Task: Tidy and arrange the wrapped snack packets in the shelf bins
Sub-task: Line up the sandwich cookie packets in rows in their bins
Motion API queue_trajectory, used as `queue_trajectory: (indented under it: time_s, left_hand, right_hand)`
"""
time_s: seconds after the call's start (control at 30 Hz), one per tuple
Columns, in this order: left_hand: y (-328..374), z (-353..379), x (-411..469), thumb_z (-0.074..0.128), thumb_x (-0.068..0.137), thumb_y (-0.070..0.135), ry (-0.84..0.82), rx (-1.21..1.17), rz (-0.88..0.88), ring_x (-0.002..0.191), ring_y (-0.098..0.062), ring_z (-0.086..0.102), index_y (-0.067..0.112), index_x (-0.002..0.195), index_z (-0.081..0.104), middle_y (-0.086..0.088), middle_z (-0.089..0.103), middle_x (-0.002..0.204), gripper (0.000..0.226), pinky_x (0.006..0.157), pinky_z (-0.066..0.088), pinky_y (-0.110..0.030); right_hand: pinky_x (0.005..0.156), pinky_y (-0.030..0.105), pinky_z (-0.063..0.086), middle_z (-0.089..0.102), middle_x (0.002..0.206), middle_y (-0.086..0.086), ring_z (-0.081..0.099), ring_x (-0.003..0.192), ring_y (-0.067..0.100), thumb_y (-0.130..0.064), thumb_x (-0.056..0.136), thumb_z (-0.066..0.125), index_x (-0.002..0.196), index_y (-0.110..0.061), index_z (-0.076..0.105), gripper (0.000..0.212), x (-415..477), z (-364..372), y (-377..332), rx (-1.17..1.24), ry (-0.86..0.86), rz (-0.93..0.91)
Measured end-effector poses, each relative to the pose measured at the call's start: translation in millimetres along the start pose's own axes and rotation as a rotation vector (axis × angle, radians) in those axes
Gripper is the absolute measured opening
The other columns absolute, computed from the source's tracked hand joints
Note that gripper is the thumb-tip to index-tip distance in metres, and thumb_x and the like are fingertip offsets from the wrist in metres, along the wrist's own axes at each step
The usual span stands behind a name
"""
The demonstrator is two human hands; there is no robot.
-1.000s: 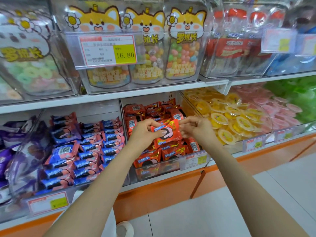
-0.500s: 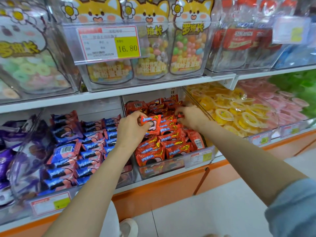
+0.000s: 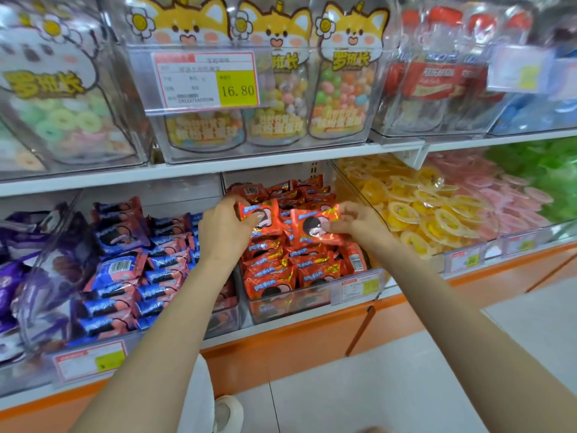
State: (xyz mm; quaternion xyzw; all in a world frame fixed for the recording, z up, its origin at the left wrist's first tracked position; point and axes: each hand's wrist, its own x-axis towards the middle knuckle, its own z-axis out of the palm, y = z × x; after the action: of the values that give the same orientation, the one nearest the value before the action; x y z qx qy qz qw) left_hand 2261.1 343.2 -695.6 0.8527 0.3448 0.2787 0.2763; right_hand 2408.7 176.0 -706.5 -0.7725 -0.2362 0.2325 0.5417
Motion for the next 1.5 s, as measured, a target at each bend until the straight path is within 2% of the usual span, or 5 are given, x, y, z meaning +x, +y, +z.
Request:
queue_trajectory:
  time_s: [0.37,0.77,1.17,1.3,1.5]
  left_hand:
    - [-2,6,-4,0.067,0.084,0.034,-0.018,0.141,0.065,0.096,-0.032,0.06,0.017,0.102,0.061,-0.007,0.068,0.095,0.025,0.081,0.041,-0.037]
    - [3,16,-10,0.06,0.088,0.03,-0.028,0.237,0.285,0.116,-0.023,0.042,0.022,0.108,0.061,0.0,0.058,0.117,0.021,0.091,0.025,-0.036]
    - [20,27,-16,0.065,0.086,0.023,-0.252,-0.223,0.402,0.099,-0.008,0.052,0.019,0.104,0.062,0.009,0.061,0.102,0.018,0.079,0.037,-0.014]
    - [33,26,-23,0.071,0.079,0.032,-0.409,-0.443,0.272,0.096,0.0,0.055,0.022,0.116,0.055,0.014,0.058,0.102,0.041,0.081,0.045,-0.013]
    - [29,23,-20,0.069,0.083,0.024,-0.292,-0.342,0.265,0.087,-0.007,0.056,0.016,0.106,0.061,0.011,0.058,0.094,0.026,0.069,0.043,-0.014]
  right_hand:
    - [0.068,0.024,0.041,0.061,0.089,-0.004,0.058,0.083,0.016,-0.014,0.08,0.071,0.112,-0.018,0.061,0.033,-3,-29,-14,-0.775,0.194,-0.221]
    - [0.076,0.032,0.048,0.067,0.106,0.011,0.063,0.095,0.027,-0.039,0.091,0.057,0.117,-0.012,0.062,0.037,-4,-13,-14,-1.403,-0.228,-0.121]
    - [0.053,0.026,0.042,0.06,0.07,0.0,0.054,0.06,0.012,-0.018,0.08,0.07,0.072,-0.016,0.058,0.015,-3,-42,-44,-0.676,0.238,-0.248]
    - [0.044,0.022,0.052,0.062,0.055,0.006,0.06,0.045,0.012,-0.007,0.085,0.066,0.074,-0.008,0.054,0.017,-15,-30,-52,-0.098,0.018,-0.107]
    - [0.065,0.024,0.058,0.07,0.074,0.005,0.068,0.068,0.018,-0.02,0.086,0.066,0.091,-0.004,0.062,0.018,-9,-20,-38,-0.101,-0.131,-0.113]
